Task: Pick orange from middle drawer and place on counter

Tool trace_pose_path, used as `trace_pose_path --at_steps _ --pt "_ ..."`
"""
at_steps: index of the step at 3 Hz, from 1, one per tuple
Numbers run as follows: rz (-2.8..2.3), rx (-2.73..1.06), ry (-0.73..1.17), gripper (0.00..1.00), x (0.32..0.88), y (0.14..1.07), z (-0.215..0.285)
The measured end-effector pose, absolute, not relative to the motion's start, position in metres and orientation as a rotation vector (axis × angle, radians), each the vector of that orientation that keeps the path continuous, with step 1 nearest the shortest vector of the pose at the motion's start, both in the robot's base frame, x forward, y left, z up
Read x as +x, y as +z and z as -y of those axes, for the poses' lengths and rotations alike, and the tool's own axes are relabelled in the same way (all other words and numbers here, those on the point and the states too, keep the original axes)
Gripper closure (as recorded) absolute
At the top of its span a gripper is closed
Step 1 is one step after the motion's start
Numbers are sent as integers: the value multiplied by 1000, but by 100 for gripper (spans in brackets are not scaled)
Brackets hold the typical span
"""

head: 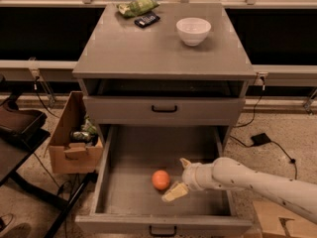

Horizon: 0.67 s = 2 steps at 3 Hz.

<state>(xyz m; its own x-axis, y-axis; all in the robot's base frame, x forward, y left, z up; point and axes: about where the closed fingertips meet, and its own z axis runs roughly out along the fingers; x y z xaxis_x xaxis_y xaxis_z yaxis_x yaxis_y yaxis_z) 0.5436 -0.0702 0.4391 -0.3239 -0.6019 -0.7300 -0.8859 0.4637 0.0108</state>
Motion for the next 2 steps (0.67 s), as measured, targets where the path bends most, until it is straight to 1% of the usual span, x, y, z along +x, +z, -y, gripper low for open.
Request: trace_pose_path --at_steps 2 --pt "-2011 -1194 592 0 562 400 37"
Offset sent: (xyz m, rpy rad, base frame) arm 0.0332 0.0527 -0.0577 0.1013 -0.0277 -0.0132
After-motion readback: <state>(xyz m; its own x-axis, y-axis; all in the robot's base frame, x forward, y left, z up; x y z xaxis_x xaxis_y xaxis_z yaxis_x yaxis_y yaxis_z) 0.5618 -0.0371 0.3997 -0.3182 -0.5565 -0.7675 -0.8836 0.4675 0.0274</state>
